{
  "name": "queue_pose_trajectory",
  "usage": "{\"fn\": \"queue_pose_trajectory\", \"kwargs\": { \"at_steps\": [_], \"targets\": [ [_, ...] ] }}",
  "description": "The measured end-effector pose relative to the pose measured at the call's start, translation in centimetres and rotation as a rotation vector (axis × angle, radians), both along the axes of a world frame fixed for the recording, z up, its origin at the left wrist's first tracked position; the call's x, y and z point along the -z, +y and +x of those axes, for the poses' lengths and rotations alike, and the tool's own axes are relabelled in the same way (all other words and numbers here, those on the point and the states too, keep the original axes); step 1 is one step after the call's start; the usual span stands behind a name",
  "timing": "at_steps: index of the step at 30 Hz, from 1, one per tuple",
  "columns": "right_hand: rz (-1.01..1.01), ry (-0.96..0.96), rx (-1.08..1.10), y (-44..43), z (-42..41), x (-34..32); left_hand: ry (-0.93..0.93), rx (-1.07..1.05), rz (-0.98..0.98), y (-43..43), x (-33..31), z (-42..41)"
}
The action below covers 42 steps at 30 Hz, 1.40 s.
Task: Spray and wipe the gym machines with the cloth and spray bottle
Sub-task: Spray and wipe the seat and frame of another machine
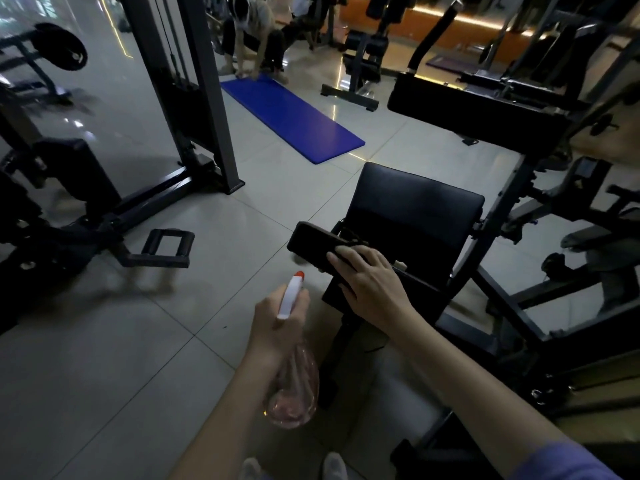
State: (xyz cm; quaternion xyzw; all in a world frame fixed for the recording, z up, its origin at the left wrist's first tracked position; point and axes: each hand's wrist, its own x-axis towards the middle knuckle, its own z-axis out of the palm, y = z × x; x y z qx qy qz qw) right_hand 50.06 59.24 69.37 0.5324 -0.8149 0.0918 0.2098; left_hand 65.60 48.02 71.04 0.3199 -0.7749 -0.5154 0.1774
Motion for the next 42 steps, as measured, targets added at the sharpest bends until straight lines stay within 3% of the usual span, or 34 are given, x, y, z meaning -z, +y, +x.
{"fn": "queue_pose_trajectory", "kwargs": {
  "at_steps": [9,19,26,29,35,38,42],
  "targets": [
    [-0.067,0.037,0.01,3.5,0.0,0.6,-0.013,0.092,-0.007,1.8,0.3,-0.4],
    [-0.233,-0.036,0.209,8.8,1.8,2.2,0.009,0.316,-0.126,3.5,1.3,-0.9],
    [-0.33,-0.121,0.353,10.0,2.9,2.8,0.033,0.47,-0.1,4.8,2.5,-1.2],
    [-0.45,-0.259,0.471,11.5,3.2,3.3,0.039,0.492,-0.047,5.6,3.1,-1.7],
    [-0.768,-0.913,0.783,14.0,1.2,4.1,-0.019,0.569,-0.026,8.8,3.7,-2.4],
    [-0.877,-1.175,0.837,15.8,-1.4,4.5,-0.035,0.568,-0.057,12.0,4.7,-3.7],
    [-0.859,-1.272,0.805,16.9,-3.6,5.1,-0.009,0.51,-0.163,15.1,5.5,-4.7]
  ]
}}
